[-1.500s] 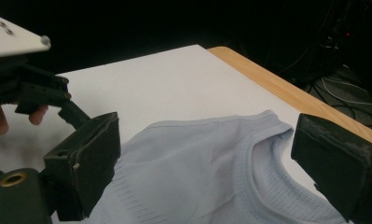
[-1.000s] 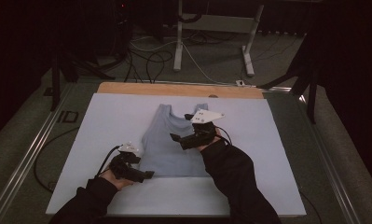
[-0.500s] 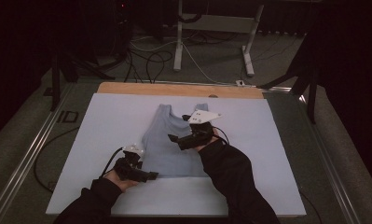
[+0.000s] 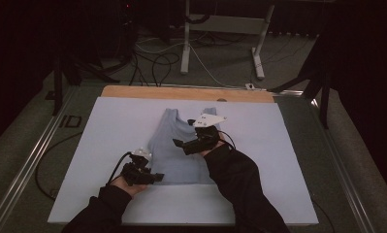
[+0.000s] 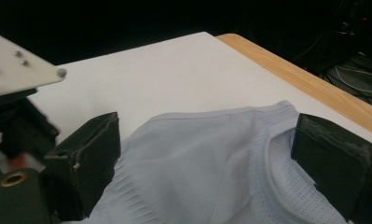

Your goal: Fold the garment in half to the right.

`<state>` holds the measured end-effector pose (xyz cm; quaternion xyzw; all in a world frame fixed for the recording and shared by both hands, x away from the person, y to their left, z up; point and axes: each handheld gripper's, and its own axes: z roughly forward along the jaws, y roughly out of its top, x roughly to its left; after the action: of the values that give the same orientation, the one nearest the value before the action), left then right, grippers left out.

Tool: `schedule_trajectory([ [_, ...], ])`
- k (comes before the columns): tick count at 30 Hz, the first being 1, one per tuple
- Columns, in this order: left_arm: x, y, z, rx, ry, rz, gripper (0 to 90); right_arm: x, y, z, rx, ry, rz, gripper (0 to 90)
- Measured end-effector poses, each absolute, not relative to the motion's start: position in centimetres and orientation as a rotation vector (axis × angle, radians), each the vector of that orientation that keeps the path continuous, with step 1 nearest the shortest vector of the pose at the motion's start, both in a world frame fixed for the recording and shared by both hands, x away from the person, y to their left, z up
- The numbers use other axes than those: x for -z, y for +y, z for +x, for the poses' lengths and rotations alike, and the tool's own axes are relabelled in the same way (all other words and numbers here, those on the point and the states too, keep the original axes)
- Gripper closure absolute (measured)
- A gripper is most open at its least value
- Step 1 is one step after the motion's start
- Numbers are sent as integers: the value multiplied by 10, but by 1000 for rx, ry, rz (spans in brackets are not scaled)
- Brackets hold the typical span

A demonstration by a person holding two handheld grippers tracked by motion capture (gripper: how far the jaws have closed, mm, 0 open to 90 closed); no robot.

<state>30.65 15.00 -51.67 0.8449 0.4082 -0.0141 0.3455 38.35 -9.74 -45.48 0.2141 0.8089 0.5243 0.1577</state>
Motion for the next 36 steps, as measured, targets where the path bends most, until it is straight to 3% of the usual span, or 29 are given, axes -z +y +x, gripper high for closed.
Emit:
schedule_trajectory([
  [9,518,149,304,21,1062,2212,842,461,-89,397,-1475,2329,660,86],
  [22,517,152,303,56,1043,2181,857,460,-62,422,-1415,2358,673,128],
  [36,511,156,300,1,1041,2114,858,466,-22,462,-1335,2369,710,217],
])
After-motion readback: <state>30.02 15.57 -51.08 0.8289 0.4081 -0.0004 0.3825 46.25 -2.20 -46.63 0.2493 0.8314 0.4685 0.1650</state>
